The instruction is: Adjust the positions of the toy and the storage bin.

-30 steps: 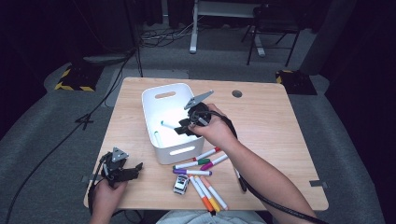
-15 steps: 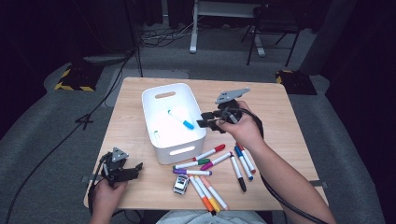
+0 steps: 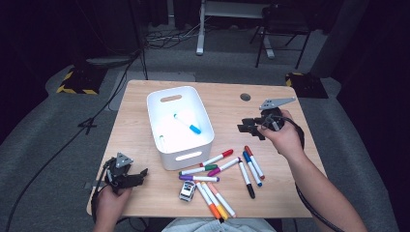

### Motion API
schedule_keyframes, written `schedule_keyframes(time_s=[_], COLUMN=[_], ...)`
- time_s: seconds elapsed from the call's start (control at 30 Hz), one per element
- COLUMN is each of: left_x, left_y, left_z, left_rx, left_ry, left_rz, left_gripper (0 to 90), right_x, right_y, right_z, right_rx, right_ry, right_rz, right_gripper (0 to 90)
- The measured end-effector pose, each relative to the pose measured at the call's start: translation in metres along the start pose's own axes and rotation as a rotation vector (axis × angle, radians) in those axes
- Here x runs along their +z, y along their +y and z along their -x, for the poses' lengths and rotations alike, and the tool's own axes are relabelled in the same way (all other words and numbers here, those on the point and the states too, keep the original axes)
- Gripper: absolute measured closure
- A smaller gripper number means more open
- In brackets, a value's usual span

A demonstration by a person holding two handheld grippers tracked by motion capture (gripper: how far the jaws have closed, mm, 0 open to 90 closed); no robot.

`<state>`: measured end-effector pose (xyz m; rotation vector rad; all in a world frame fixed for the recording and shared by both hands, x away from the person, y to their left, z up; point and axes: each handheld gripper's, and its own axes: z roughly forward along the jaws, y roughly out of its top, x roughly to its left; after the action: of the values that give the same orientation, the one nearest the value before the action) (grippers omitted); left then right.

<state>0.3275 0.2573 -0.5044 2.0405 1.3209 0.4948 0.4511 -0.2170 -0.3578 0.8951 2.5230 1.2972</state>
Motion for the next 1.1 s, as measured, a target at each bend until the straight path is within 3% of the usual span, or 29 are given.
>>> schedule_keyframes(time_s=[0.33,0.43,0.57,0.7,1.1], left_x=[0.0,0.0,0.0,0.0,0.0], left_y=[0.0,0.0,0.0,0.0,0.0], left_z=[0.0,0.0,0.0,0.0,0.0], left_rx=[0.0,0.0,0.0,0.0,0.0], left_ry=[0.0,0.0,0.0,0.0,0.0], left_rz=[0.0,0.0,0.0,0.0,0.0], left_gripper=[22.0,22.0,22.0,22.0,22.0], right_x=[-0.009,-0.007,0.003,0.013,0.025], right_y=[-0.025,-0.035,-0.06,-0.079,-0.111], right_z=[0.014,0.017,0.017,0.018,0.022], right_rx=[0.041,0.043,0.042,0.048,0.073], right_ry=[-0.042,-0.058,-0.095,-0.082,-0.081], right_rz=[-0.031,-0.058,-0.145,-0.207,-0.255], right_gripper=[59.9,59.1,58.8,59.2,59.5])
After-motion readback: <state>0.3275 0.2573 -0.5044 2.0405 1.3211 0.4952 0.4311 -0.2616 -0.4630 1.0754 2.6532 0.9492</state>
